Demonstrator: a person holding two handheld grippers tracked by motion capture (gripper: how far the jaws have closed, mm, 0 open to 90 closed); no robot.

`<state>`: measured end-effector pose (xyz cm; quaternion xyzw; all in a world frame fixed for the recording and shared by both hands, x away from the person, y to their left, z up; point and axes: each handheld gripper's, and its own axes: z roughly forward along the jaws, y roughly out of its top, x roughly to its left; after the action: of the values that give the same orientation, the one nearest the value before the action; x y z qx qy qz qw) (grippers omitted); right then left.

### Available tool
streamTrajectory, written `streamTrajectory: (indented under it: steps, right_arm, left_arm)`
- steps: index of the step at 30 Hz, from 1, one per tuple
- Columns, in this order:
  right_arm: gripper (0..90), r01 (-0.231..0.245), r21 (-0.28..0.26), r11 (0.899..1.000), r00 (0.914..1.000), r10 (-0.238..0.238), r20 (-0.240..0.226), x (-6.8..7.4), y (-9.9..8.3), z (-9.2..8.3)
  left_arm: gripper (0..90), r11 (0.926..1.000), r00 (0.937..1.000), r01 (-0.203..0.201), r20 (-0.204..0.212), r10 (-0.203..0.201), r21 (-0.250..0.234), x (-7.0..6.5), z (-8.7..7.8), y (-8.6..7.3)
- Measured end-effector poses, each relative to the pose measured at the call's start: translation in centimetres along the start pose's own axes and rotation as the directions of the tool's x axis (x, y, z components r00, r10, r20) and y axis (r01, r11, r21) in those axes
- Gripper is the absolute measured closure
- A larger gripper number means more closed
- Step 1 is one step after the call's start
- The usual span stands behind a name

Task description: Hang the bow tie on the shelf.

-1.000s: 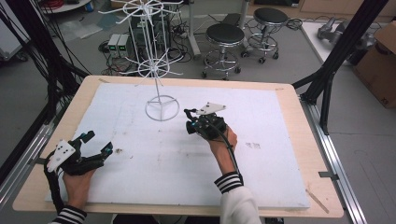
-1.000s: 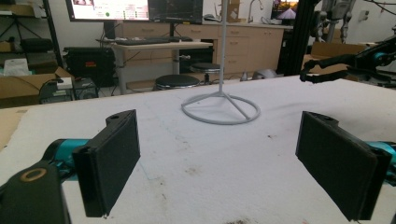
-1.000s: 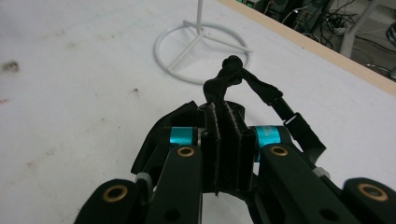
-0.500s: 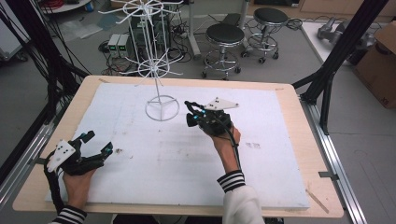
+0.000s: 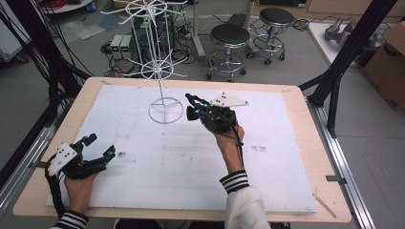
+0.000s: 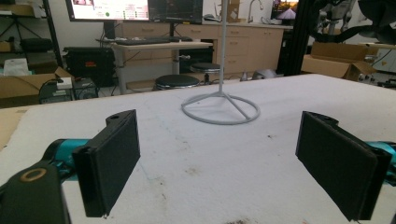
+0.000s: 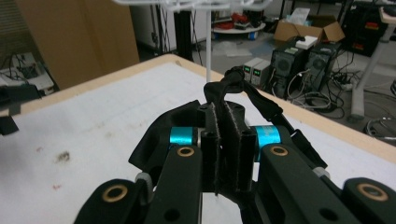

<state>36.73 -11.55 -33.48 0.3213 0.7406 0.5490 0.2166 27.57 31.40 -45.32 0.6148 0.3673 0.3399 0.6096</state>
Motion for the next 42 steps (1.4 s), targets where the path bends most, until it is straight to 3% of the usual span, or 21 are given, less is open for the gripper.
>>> streamTrajectory:
  steps: [19, 29, 42]
  right_arm:
    - [84.8, 0.038, -0.104, 0.994, 0.9989, -0.040, -0.024, 1.8, 3.8, 0.7]
    - [84.8, 0.061, -0.124, 0.990, 0.9976, -0.064, -0.025, 2.9, 5.6, 1.4]
    - [84.8, 0.110, -0.130, 0.985, 0.9932, -0.114, -0.024, 4.4, 6.3, 2.5]
  left_arm:
    - [13.9, 1.0000, 1.0000, 0.001, -0.001, -0.001, 0.001, 0.0, 0.0, 0.0]
    - [13.9, 1.0000, 1.0000, 0.004, 0.000, -0.004, 0.001, 0.0, 0.0, 0.0]
    - [13.9, 1.0000, 1.0000, 0.005, 0.000, -0.005, -0.001, 0.1, 0.0, 0.0]
